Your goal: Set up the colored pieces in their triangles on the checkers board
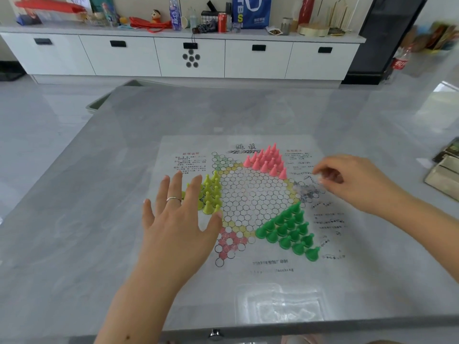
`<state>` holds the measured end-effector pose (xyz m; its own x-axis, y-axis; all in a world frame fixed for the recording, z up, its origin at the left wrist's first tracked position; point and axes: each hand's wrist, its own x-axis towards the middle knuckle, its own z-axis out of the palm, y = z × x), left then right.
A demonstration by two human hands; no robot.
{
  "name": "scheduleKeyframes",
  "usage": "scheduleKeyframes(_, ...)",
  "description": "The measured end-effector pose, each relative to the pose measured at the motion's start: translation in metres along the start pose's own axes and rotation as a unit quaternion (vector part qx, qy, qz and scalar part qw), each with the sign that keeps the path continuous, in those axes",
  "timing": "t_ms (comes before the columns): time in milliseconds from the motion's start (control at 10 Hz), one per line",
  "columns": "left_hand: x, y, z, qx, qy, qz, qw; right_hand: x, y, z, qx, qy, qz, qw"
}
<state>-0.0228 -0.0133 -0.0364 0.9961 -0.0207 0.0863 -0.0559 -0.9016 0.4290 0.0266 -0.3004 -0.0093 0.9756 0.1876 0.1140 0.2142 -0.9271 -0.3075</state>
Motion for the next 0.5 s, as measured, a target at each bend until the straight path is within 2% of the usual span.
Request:
scheduleKeyframes(100, 0.0, -0.003, 0.001, 0.017, -0.019, -0.005, 1.0, 0.015, -0.052, 0.004, 0.068, -0.021, -0.08, 0.994)
scheduleKeyframes(200, 0.0, -0.005, 0.0, 0.019, -0.02, -0.015, 0.999, 0.03, -0.083, 0.03, 0.035, -0.092, -0.122, 0.988)
scheduleKeyframes(500, -0.002, -0.01, -0.009, 0.012, -0.017, -0.025, 0.999, 0.043, -0.082, 0.055, -0.008, -0.113, -0.113, 0.987)
